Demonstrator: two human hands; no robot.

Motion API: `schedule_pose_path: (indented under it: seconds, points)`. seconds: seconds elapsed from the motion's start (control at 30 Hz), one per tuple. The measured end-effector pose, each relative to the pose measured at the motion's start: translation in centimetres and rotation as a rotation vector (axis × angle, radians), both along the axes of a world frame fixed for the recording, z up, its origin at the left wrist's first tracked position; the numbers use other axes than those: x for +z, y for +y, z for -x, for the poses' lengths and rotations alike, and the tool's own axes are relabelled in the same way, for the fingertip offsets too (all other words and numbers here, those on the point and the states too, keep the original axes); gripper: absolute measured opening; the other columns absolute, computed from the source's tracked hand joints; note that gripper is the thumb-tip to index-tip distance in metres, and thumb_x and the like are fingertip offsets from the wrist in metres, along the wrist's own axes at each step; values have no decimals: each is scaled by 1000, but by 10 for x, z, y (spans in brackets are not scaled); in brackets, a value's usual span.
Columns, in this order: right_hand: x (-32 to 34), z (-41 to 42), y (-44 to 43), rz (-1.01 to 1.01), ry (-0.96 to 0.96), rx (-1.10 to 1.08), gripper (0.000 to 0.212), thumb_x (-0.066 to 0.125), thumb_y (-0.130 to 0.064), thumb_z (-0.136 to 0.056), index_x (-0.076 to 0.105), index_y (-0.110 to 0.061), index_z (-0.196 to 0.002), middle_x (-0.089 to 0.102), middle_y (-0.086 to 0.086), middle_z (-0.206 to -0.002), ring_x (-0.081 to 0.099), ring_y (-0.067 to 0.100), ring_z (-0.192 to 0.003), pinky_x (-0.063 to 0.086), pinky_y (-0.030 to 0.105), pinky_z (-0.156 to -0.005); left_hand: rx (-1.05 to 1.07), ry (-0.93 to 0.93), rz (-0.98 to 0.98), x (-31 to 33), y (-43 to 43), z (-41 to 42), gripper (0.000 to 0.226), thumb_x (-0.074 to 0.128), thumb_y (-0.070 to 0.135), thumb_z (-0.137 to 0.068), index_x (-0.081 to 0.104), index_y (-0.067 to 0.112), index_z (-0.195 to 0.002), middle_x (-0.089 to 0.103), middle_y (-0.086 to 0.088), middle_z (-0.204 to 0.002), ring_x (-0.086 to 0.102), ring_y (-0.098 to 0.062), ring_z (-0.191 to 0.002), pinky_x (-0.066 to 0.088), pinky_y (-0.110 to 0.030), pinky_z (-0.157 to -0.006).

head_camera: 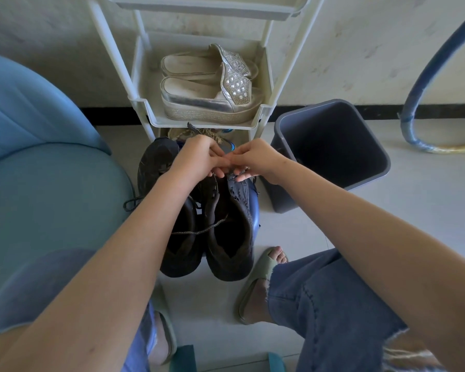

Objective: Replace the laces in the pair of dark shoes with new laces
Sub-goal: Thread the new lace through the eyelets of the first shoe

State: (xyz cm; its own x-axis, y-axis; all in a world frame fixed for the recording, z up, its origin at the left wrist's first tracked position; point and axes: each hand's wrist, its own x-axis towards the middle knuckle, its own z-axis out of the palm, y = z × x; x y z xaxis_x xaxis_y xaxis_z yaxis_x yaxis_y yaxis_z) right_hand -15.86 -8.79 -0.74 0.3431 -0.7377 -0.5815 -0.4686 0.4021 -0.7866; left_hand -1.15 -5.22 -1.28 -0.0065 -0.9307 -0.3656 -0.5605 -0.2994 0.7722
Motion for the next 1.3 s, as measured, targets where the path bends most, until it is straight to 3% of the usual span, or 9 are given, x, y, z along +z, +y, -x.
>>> schedule_pose_path:
  seconds: [0.07, 0.2, 0.3, 0.6, 0.77, 0.87, 0.97, 1.1, 1.3]
  points:
    - [0, 2, -1, -60, 72, -17, 18, 54, -12, -96, 61, 4, -91, 55, 18, -72, 52, 17, -49, 52, 24, -49, 19, -38, 14, -2, 1, -2, 5, 66, 11, -87, 62, 9, -84, 70, -5, -69, 62, -8, -53, 42, -15, -48]
    - [-4, 1, 12, 20, 437, 419, 34, 70, -38, -85, 60, -6, -94, 67, 13, -82, 69, 18, -60, 57, 26, -51, -5, -152, 39, -7, 4, 0, 7, 73, 17, -80, 72, 15, -87, 71, -5, -77, 64, -16, -68, 50, -27, -67]
    - [-9, -11, 20, 64, 497, 442, 31, 73, -28, -83, 62, -1, -92, 70, 16, -80, 68, 23, -55, 58, 28, -53, -16, -218, 39, -14, 9, 3, 11, 76, 23, -76, 75, 20, -87, 72, -1, -87, 65, -17, -84, 51, -32, -80]
    - [-11, -12, 18, 271, 603, 474, 26, 59, -16, -85, 48, -8, -63, 57, 5, -56, 60, 15, -45, 52, 23, -48, -19, -188, -42, -26, 13, 9, 11, 63, 8, -86, 72, 9, -92, 70, -11, -96, 62, -22, -91, 47, -28, -83]
    - [-17, -17, 31, 428, 785, 572, 27, 65, -29, -84, 46, -10, -82, 51, 4, -84, 54, 25, -75, 43, 33, -62, 6, -191, -23, -29, 15, 9, 10, 67, 11, -84, 74, 12, -92, 71, -10, -93, 64, -23, -91, 49, -36, -89]
    - [-21, -18, 28, 436, 718, 474, 7, 57, -12, -87, 52, -6, -85, 52, 7, -81, 53, 25, -74, 45, 28, -60, 8, -191, -27, -30, 15, 9, 9, 70, 11, -83, 74, 11, -91, 72, -9, -93, 65, -22, -92, 49, -35, -90]
    - [-22, -6, 15, 212, 536, 272, 6, 57, -2, -87, 62, -1, -89, 58, 7, -75, 57, 18, -59, 45, 18, -44, 33, -198, -22, -30, 17, 10, 8, 71, 14, -83, 74, 13, -90, 71, -4, -87, 65, -19, -89, 50, -34, -88]
    - [-22, 13, 10, -15, 310, 63, 23, 65, 4, -84, 69, 0, -107, 62, 2, -82, 57, 10, -66, 51, 19, -61, 62, -206, -16, -33, 19, 13, 7, 70, 16, -84, 74, 16, -90, 65, 0, -81, 64, -18, -88, 50, -32, -83]
    - [-27, 19, 9, -81, 253, -15, 23, 68, 4, -82, 71, -5, -103, 64, 6, -92, 60, 13, -77, 51, 17, -60, 96, -233, -32, -36, 22, 24, 9, 68, 20, -85, 73, 20, -92, 71, -3, -94, 64, -19, -93, 51, -37, -86]
